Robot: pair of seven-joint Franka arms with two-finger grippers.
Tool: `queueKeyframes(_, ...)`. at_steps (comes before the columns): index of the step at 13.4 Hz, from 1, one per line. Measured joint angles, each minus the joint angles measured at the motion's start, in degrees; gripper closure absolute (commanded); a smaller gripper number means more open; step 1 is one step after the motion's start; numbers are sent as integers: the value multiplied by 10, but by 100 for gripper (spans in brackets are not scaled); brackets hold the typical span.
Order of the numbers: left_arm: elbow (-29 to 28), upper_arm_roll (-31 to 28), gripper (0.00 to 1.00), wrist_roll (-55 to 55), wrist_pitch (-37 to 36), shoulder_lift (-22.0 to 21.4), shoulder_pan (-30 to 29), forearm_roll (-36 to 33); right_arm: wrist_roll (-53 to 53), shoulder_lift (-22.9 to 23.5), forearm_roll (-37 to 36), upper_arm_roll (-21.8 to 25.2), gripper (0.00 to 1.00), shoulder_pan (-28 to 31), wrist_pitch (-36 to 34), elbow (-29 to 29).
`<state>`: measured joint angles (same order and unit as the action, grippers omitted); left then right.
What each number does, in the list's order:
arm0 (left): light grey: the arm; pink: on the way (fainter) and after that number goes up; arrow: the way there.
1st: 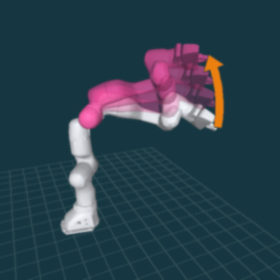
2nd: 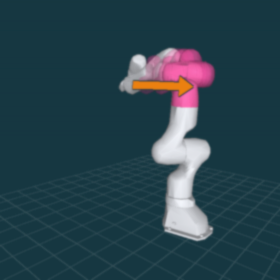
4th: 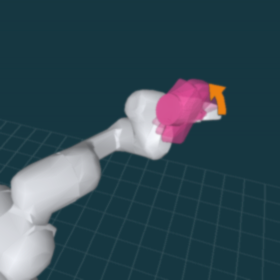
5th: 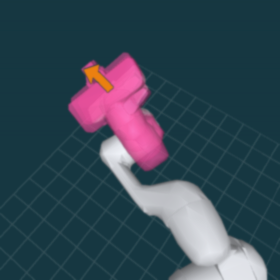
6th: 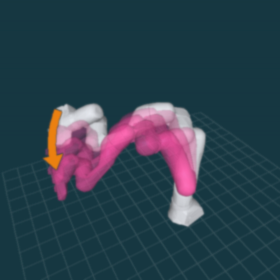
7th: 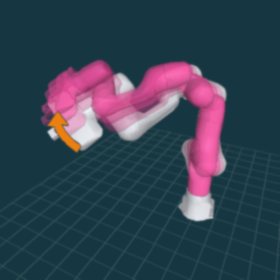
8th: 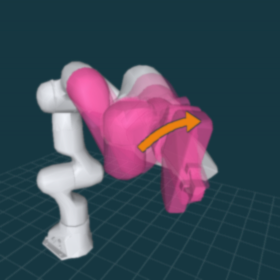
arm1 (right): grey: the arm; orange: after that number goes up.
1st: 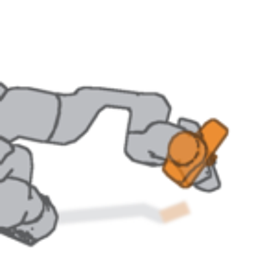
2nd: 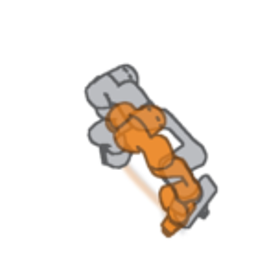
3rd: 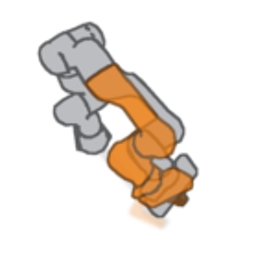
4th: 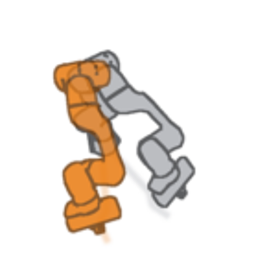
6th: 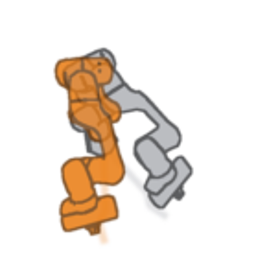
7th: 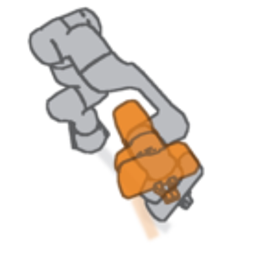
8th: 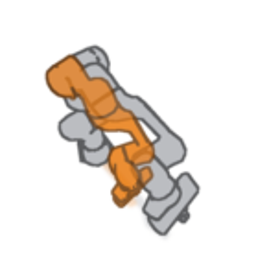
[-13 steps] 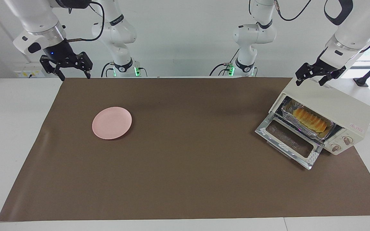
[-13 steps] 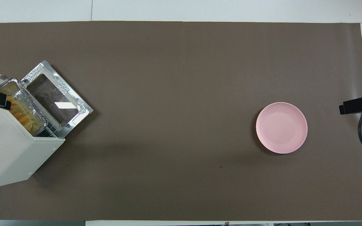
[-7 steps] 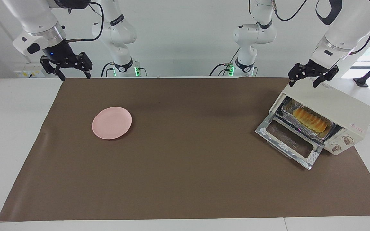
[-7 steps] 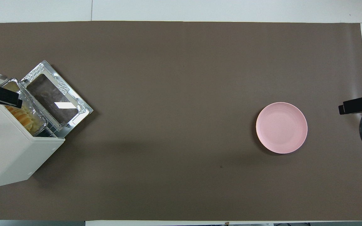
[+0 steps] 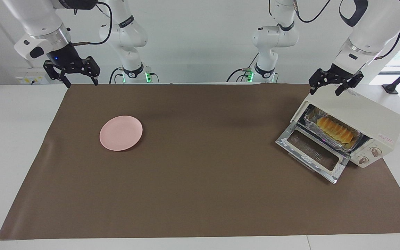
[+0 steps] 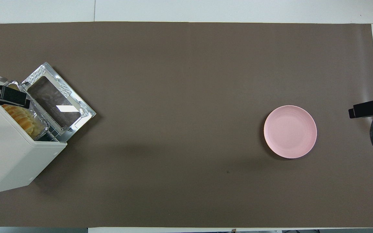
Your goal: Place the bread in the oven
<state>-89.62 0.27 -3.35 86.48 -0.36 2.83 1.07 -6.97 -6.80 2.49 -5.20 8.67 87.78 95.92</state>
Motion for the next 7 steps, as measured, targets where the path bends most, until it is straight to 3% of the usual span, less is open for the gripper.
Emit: queueKeyframes(7, 0, 0, 0, 0, 4, 0, -2, 1, 0, 0, 0, 0, 0, 0, 0, 0)
